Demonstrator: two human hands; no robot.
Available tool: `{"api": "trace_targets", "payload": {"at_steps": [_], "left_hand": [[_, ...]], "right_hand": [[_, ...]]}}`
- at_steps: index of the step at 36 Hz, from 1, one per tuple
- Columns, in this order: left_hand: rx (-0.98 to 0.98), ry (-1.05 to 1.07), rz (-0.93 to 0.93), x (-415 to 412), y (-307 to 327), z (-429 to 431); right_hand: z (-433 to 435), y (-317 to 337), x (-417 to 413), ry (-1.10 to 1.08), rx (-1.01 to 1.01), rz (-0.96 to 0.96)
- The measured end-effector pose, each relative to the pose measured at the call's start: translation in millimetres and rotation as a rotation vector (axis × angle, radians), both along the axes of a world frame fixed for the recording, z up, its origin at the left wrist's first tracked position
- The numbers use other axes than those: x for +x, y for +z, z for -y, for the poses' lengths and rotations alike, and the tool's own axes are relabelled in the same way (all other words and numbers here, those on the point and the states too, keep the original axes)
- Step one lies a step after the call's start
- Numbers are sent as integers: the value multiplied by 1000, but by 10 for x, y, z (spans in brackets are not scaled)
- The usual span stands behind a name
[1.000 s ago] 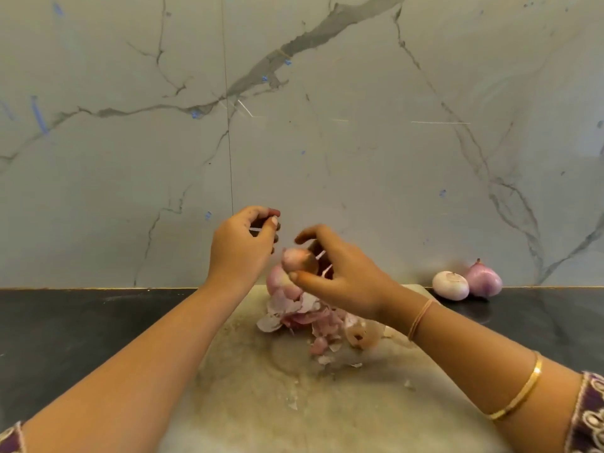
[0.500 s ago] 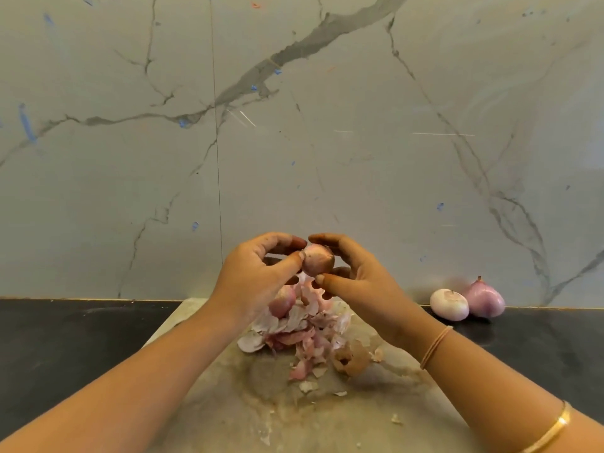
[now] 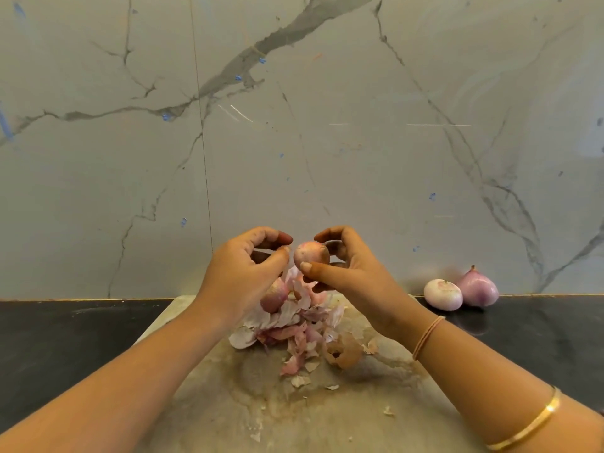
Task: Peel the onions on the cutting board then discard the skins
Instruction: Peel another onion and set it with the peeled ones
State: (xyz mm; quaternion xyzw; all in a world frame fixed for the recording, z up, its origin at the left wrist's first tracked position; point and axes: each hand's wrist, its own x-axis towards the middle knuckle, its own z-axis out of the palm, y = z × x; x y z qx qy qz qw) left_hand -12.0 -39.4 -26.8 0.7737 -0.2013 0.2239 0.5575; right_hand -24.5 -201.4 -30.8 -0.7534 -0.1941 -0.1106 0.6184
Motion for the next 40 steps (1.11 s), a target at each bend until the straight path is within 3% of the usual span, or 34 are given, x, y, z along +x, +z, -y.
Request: {"api": "trace_targets", "payload": {"at_steps": [3,9,20,33,40], "left_hand": [[17,-82,4,-51,7,35],[157,-17,168,-53,-10,48],[-82,-60,-11,5,-14,35],[-50,-127,-11,8,-32,28],[40,-36,138,7,-52,58]], "right_hand": [[-13,-9,4,-11,-19,12],[-25,-27,-4,-15,-61,41],[-72,-50,-31,-54,-192,144],[-43,-72,9,-95,-278,179],[-59,-63,0,-90,-290,199]]}}
